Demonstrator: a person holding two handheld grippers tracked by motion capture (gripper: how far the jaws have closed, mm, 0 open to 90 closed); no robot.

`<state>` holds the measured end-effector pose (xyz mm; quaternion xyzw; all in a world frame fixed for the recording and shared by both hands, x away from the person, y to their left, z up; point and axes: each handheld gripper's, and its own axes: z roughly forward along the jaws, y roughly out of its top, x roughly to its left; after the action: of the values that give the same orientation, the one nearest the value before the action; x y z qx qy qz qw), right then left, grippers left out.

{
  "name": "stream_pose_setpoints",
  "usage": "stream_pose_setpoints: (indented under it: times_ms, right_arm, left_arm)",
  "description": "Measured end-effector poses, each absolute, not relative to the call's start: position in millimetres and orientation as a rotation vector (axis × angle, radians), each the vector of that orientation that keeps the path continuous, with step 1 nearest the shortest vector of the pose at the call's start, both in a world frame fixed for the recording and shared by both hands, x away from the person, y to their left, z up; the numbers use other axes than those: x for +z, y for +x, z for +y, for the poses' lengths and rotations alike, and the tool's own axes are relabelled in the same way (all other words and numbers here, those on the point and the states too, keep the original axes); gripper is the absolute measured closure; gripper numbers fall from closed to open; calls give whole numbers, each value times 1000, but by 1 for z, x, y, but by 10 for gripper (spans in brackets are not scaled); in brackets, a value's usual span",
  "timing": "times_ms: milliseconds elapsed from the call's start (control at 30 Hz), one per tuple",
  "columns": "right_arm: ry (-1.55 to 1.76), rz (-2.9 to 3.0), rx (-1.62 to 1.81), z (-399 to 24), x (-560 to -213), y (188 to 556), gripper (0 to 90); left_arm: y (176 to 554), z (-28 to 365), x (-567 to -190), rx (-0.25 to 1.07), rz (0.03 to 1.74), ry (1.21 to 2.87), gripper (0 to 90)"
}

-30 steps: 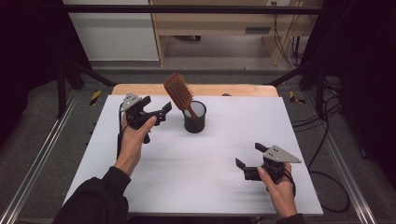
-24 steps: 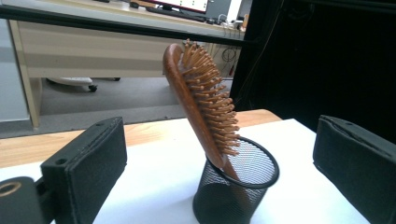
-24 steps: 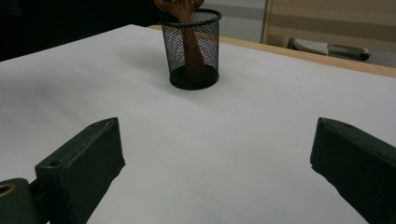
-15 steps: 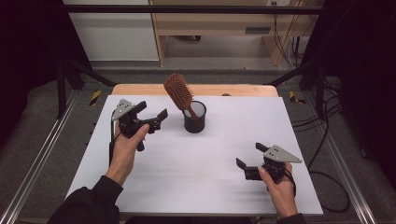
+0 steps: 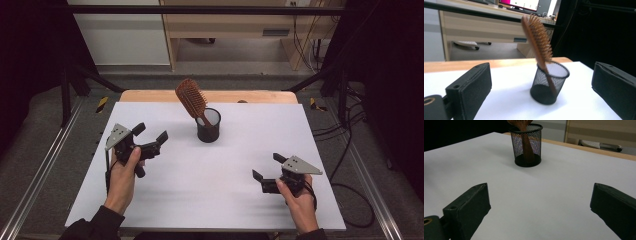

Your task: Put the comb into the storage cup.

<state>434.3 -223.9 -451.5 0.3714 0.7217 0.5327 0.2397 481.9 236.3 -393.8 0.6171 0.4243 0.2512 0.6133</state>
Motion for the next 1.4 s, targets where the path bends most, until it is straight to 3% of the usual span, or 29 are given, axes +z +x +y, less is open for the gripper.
stream_pose_setpoints:
  times_ms: [300,667,1400]
  right_arm:
    - [1015,1977,1457,-224,-451,433,29]
    - [1007,1981,1438,-223,-451,433,29]
    - [1018,1941,1400,-240,-449,433,32]
  left_arm:
    - [466,269,-409,686,1023,1481,31]
    - [443,292,-411,794,956,1575,26]
    - [427,318,-426,796,988,1513,25]
